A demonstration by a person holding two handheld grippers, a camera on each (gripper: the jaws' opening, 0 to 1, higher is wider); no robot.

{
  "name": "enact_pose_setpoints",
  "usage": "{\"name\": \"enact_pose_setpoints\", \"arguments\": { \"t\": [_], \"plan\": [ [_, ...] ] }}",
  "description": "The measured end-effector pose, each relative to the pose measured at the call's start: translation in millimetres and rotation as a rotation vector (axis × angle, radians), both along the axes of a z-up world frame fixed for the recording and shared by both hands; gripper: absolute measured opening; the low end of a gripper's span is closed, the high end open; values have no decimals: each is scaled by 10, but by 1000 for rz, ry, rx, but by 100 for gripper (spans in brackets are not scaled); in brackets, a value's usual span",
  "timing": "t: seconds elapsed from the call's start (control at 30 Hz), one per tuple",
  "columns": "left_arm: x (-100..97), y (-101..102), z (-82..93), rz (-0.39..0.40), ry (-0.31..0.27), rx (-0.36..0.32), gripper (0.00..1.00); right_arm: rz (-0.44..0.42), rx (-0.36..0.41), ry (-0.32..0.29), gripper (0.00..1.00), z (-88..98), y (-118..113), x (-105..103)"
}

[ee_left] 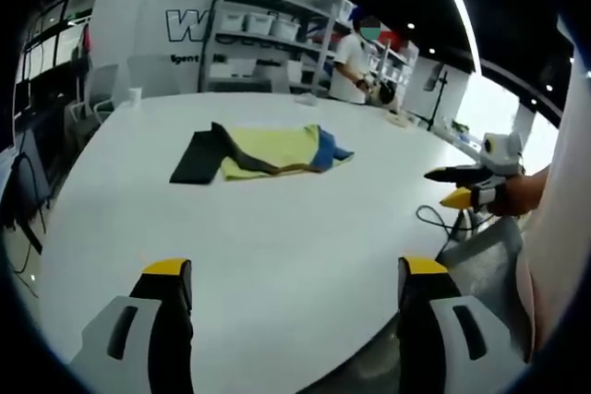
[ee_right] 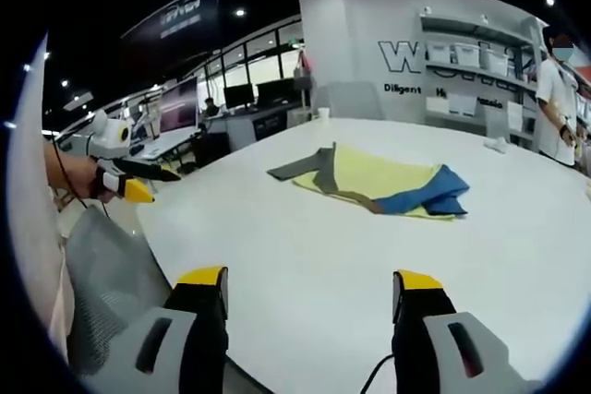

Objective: Fold the garment on the visible template until the final outline fits inside the template.

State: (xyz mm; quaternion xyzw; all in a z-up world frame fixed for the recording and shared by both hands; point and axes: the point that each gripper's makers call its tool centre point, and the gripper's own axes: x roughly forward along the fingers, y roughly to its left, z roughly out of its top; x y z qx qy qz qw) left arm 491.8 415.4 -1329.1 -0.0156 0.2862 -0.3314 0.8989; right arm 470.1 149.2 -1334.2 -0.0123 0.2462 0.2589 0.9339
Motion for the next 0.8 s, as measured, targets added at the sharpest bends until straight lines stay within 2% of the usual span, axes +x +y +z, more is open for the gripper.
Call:
{"name": "enact_pose_setpoints", "arguments": {
  "t": [0.3,0.6,0.8],
  "plan": [
    [261,-106,17,-53,-30,18,84,21,-36,-21,63,-30,-96,280],
    [705,-193,-51,-107,-47,54,80,59,-102,-50,56,-99,-238,698],
    [1023,-268,-113,-134,-53,63,78,90,-159,-49,53,-226,-337,1008]
  ]
}}
